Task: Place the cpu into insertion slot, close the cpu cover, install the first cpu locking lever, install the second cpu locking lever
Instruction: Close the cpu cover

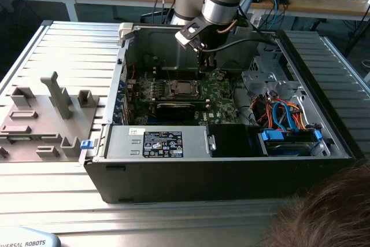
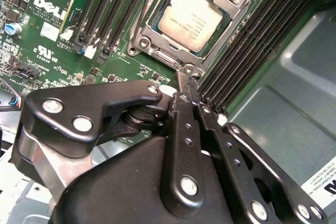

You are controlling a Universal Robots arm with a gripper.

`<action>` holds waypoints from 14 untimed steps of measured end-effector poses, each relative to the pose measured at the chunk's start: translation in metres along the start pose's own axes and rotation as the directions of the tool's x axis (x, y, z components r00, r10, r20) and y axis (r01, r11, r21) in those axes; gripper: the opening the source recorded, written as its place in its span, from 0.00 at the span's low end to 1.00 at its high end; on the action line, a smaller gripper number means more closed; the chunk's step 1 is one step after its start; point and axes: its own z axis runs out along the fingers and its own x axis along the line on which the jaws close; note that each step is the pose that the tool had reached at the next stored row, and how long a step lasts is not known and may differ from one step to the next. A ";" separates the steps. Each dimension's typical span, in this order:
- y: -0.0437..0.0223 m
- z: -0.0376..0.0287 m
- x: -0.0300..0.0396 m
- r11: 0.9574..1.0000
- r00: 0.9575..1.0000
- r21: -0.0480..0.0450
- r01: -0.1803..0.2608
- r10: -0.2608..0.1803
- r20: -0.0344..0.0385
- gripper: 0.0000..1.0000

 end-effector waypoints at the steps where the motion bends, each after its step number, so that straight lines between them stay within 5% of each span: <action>1: -0.0002 0.0001 0.0000 1.000 1.000 0.000 0.000 0.000 0.000 0.11; 14: -0.0023 0.0023 0.0000 1.000 1.000 0.000 0.000 0.000 0.000 0.11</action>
